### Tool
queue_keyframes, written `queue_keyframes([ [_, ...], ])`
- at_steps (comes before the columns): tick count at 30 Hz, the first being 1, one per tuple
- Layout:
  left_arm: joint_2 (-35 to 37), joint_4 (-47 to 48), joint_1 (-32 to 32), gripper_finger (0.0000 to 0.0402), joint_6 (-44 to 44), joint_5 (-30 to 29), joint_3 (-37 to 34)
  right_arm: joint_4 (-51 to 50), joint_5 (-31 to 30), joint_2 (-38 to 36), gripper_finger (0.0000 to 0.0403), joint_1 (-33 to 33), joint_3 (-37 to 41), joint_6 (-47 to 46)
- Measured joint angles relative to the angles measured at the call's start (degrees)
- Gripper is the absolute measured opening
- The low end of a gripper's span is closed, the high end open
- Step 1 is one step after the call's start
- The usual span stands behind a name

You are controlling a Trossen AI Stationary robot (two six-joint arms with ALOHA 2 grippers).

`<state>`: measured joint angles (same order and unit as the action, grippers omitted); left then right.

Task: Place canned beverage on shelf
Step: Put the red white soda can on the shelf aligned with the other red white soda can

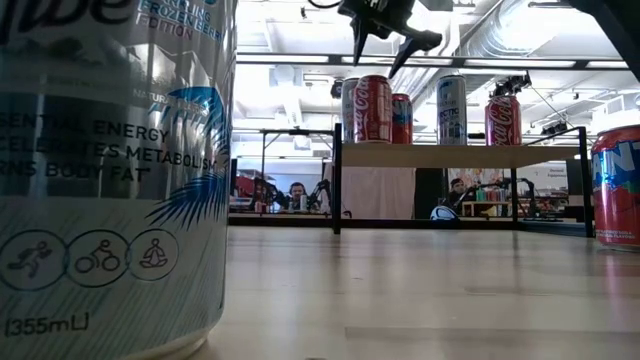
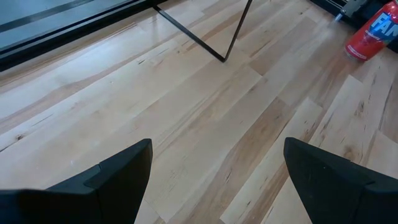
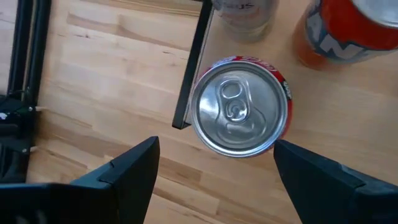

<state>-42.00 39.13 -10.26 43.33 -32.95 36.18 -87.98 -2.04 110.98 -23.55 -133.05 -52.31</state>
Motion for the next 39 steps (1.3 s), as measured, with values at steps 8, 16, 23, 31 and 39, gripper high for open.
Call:
queue_keyframes([
  [8,-0.02,0.00,-0.02,0.0337,0.00,-0.01,0.00,0.02,-0.90,0.00,0.0302,0.02,0.00,-4.41],
  [16,-0.01,-0.01,-0.02,0.0337,0.00,-0.01,0.00,-0.97,-0.92,-0.01,0.0305,0.02,0.00,-7.34],
  [23,0.00,-0.01,-0.02,0.0337,0.00,-0.01,0.00,-2.02,-1.17,-0.02,0.0346,0.52,0.00,-8.93],
  [31,0.00,0.00,-0.01,0.0337,0.00,0.00,0.00,-0.32,-4.88,-0.02,0.0394,0.68,0.00,-8.74],
  [39,0.00,0.00,-0.02,0.0337,-0.02,0.00,0.00,-0.01,-6.56,0.35,0.0397,0.68,0.05,-8.09],
])
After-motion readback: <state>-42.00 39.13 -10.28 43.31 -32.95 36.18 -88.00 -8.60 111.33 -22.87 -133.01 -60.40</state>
